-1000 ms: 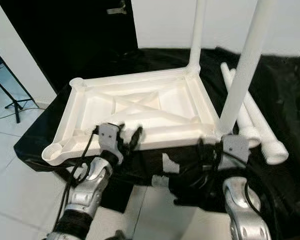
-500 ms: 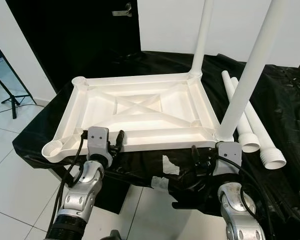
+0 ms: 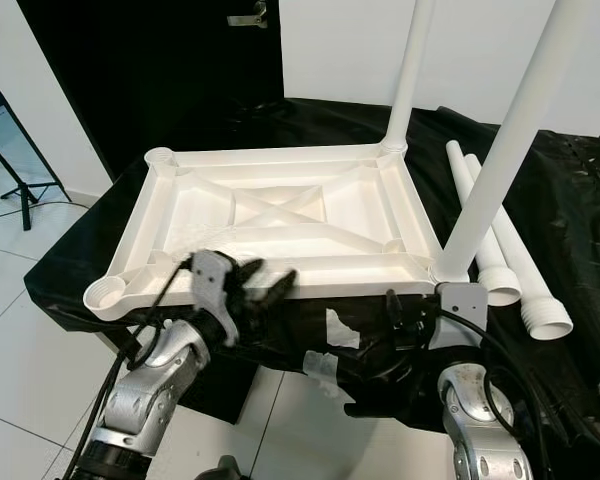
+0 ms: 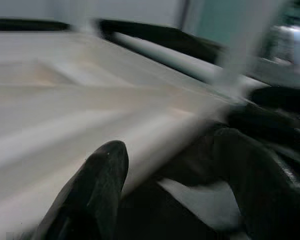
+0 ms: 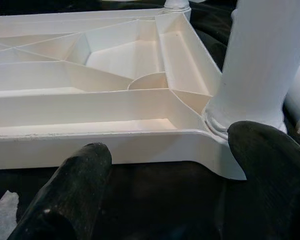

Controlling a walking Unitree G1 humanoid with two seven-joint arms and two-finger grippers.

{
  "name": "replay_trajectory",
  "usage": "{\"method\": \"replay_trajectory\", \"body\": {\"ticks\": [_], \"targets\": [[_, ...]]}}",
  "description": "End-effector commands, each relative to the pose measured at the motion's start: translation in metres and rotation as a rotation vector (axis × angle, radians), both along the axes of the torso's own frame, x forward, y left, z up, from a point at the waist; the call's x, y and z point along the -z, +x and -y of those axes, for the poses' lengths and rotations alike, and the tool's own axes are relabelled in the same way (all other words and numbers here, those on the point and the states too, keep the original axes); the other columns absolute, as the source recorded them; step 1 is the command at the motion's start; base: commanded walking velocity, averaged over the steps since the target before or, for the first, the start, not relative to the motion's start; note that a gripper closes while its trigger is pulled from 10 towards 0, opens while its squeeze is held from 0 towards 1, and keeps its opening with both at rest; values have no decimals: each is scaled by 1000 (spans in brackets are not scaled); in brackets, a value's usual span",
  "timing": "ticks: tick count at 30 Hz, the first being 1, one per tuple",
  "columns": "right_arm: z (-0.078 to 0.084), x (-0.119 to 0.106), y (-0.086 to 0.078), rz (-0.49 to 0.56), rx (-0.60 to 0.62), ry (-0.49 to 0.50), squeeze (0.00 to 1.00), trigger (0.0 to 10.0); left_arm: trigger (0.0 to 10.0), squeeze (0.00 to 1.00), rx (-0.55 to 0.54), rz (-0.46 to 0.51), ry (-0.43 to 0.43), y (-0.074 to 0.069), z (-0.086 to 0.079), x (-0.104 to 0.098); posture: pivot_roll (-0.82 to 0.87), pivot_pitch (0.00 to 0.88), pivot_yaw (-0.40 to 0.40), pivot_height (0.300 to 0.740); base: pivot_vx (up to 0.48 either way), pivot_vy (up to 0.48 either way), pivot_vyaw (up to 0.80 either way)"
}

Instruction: Building children table

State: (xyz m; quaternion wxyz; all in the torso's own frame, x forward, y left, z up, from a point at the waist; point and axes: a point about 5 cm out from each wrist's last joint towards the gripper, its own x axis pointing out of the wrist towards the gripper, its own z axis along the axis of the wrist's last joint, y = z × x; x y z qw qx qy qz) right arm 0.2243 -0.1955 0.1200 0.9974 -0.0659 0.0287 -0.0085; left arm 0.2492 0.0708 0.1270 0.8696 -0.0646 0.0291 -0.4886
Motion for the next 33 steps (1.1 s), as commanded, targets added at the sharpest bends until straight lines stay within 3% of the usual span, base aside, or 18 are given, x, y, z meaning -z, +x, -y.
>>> {"method": "replay_trajectory", "body": {"ticks": [1, 8, 16, 18, 21, 23, 29, 33], "targets": [[0, 4, 1, -16, 14, 7, 0, 10000, 10000, 114, 91, -22, 13, -6, 3, 1, 185, 0, 15, 740, 0, 0, 0], [-4, 5, 0, -18, 26, 31, 0, 10000, 10000, 114, 101, 45, 131, 8, 2, 8, 177, 0, 18, 740, 0, 0, 0], [-5, 5, 1, -14, 35, 37, 0, 10000, 10000, 114, 78, 93, 191, 21, -4, 6, 168, 0, 24, 740, 0, 0, 0], [-5, 5, 1, -12, 42, 40, 0, 10000, 10000, 196, 52, 141, 267, 33, -10, 5, 158, 0, 28, 740, 0, 0, 0], [-5, 5, 1, -12, 44, 41, 0, 10000, 10000, 196, 50, 156, 298, 36, -12, 5, 158, 0, 28, 740, 0, 0, 0], [-3, 4, 1, -9, 58, 43, 0, 10000, 10000, 188, 81, 161, 385, 42, -18, 9, 148, 0, 28, 740, 0, 0, 0], [-2, 3, 2, -5, 69, 43, 0, 10000, 10000, 184, 130, 153, 465, 46, -19, 15, 140, 0, 31, 740, 0, 0, 0], [-1, 3, 2, -3, 72, 44, 0, 10000, 10000, 184, 158, 142, 474, 44, -18, 17, 139, 0, 31, 740, 0, 0, 0]]}}
